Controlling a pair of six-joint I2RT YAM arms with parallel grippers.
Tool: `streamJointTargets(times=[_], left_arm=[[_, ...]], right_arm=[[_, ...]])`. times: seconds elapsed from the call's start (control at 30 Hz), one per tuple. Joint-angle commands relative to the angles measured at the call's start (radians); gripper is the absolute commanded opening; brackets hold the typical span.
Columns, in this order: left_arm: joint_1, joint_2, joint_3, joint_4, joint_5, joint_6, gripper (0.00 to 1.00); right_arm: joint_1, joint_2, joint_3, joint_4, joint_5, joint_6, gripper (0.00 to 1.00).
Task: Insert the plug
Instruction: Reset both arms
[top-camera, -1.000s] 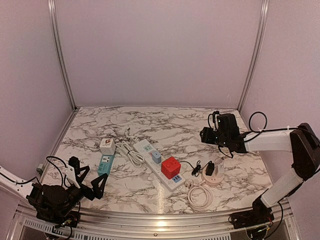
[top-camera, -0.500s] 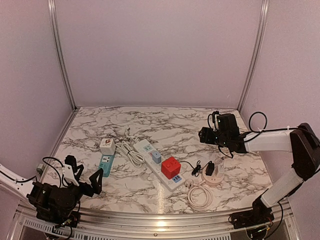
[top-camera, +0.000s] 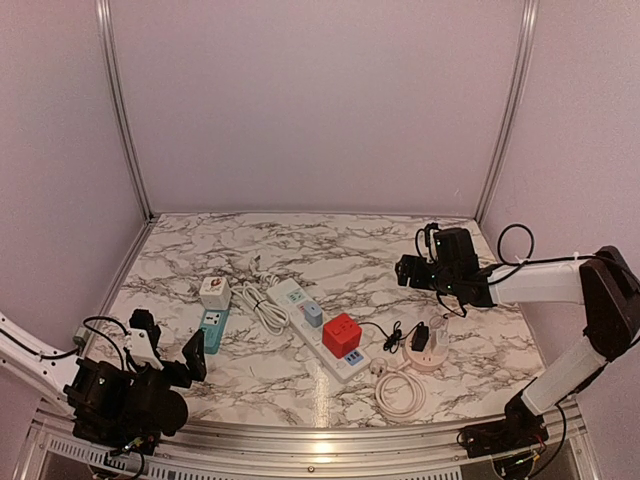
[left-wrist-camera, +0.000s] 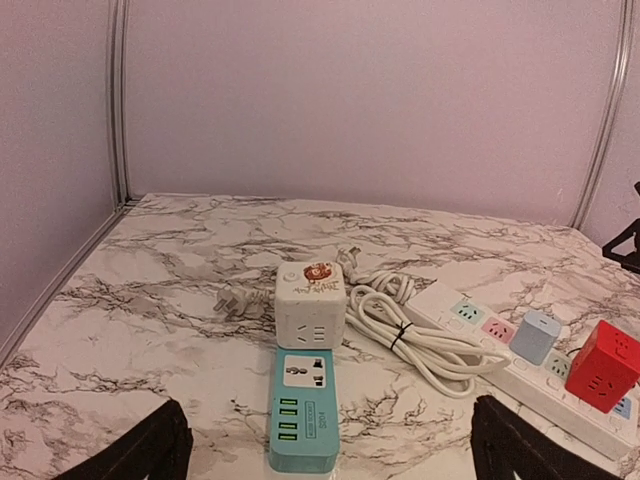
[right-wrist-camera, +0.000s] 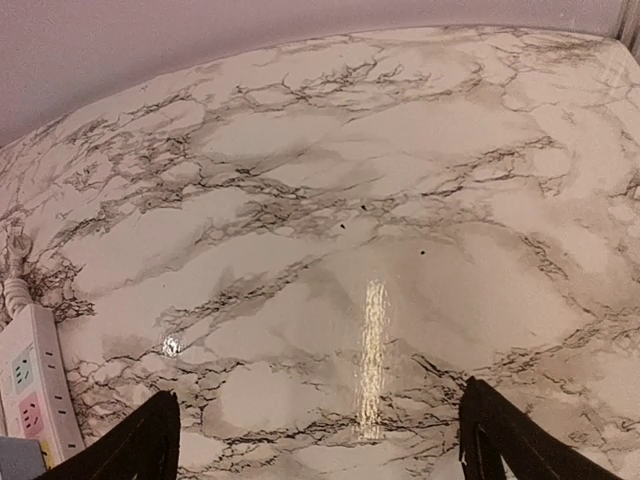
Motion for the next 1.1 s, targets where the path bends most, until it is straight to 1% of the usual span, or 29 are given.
streamJointTargets(times=[0.0,0.03,0.07,0.13,0.2,0.33,0.4,0.43,0.5,0.57,0.63,0.7,0.8,0.9,1.07], left_arm=[[-0.002,0.084,0.101,-0.38,-0.081,-0.357,0.99],[-0.003,0.108,0.12,-0.448,-0.08,-0.428,0.99],[-0.002,0.131,0.13,-0.49,-0.083,-0.504,0.99],[-0.003,0.177,0.146,-0.571,-0.09,-0.603,0.99],[-0.002,0.23,0.172,-0.667,-0.095,-0.749,0.99],[-0.002,0.355,0.234,-0.842,-0.094,-0.944,0.99],[-0.003,0.455,0.274,-0.959,-0.086,-1.089,0.99],[-0.004,0.499,0.309,-1.05,-0.08,-1.162,0.99],[-0.004,0.604,0.375,-1.165,-0.056,-1.262,0.99],[-0.009,0.722,0.446,-1.267,-0.038,-1.356,0.99],[-0.02,0.811,0.516,-1.274,-0.055,-1.289,0.99],[-0.05,0.867,0.57,-1.274,-0.088,-1.24,0.99],[-0.108,0.873,0.582,-1.275,-0.135,-1.263,0.99],[-0.154,0.797,0.558,-1.275,-0.147,-1.244,0.99],[-0.275,0.585,0.483,-1.272,-0.16,-1.216,0.99]], right_arm=[[0.009,-0.022,-0.005,0.025,0.02,0.009,0.92],[0.008,-0.023,-0.006,0.026,0.022,0.01,0.93],[0.008,-0.025,-0.007,0.027,0.023,0.01,0.93],[0.009,-0.028,-0.008,0.022,0.026,0.011,0.93],[0.008,-0.034,-0.01,0.023,0.031,0.011,0.93],[0.009,-0.043,-0.016,0.032,0.033,0.013,0.93],[0.009,-0.047,-0.017,0.03,0.035,0.014,0.93],[0.01,-0.051,-0.015,0.027,0.038,0.018,0.94],[0.01,-0.071,-0.015,0.015,0.044,0.038,0.96],[0.012,-0.118,-0.016,-0.011,0.016,0.06,0.98],[0.029,-0.197,-0.018,-0.052,-0.015,0.077,0.98],[0.059,-0.297,-0.028,-0.07,-0.038,0.079,0.99],[0.129,-0.466,-0.052,-0.113,-0.04,0.058,0.99],[0.24,-0.609,-0.109,-0.173,-0.019,0.007,0.99],[0.379,-0.861,-0.285,-0.258,0.008,-0.007,0.98]])
